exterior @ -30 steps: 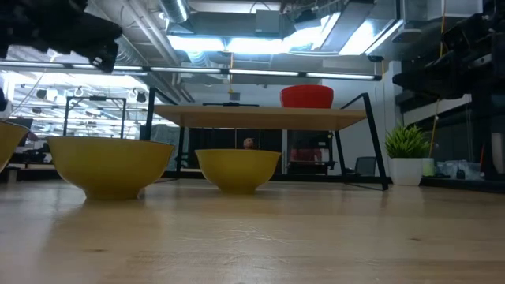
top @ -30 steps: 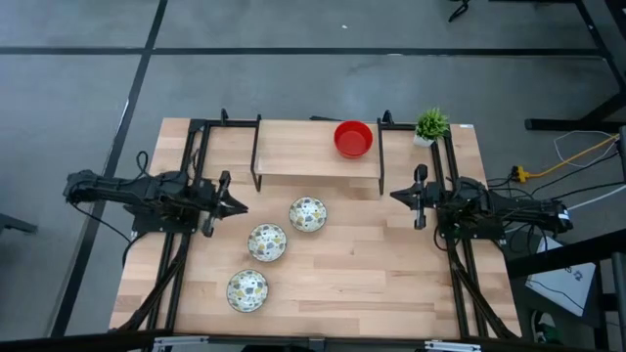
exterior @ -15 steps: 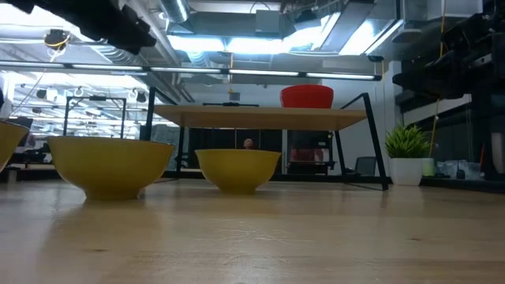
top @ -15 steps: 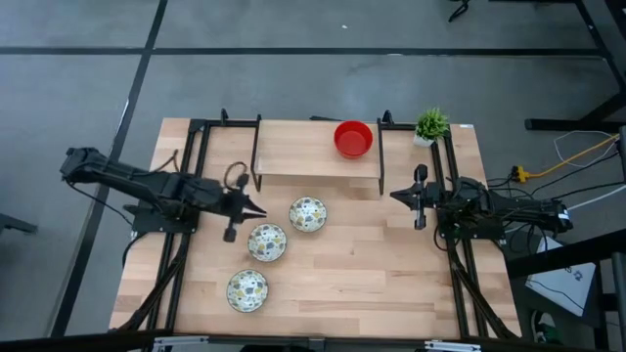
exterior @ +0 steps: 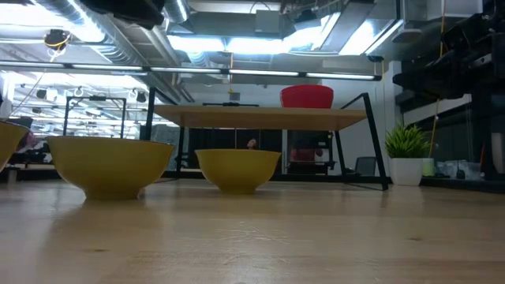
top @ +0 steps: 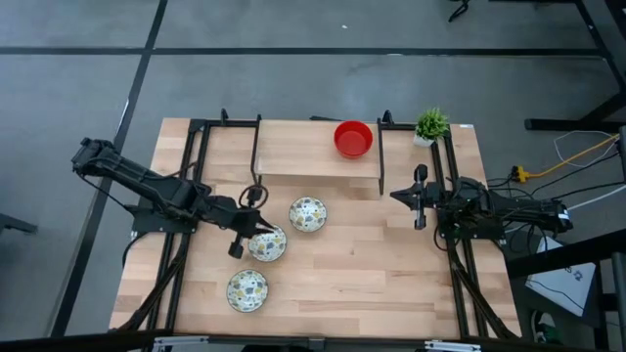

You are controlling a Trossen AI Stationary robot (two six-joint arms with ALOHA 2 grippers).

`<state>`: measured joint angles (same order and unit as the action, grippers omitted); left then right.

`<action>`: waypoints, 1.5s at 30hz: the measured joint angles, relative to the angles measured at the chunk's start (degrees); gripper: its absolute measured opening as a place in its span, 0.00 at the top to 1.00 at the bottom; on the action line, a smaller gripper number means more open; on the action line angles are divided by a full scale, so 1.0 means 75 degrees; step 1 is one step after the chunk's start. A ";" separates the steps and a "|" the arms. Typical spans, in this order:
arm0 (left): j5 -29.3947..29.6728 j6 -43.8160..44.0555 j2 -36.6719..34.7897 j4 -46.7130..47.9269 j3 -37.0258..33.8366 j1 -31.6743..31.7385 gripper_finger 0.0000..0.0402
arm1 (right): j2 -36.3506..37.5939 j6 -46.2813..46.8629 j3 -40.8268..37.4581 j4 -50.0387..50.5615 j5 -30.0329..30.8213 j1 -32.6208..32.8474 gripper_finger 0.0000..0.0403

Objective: Pick & Place Mini bowls
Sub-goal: Put the middle white patterned bowl on the shelf

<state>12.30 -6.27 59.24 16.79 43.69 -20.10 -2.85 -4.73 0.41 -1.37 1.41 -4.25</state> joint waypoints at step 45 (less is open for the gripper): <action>-0.1455 0.5165 0.4637 0.2769 0.2563 -0.0359 0.66 | 0.0000 -0.0003 0.0002 0.0000 0.0003 0.0000 0.96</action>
<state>1.38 32.46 94.02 37.56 62.92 -22.79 -2.85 -4.75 0.43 -1.37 1.43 -4.25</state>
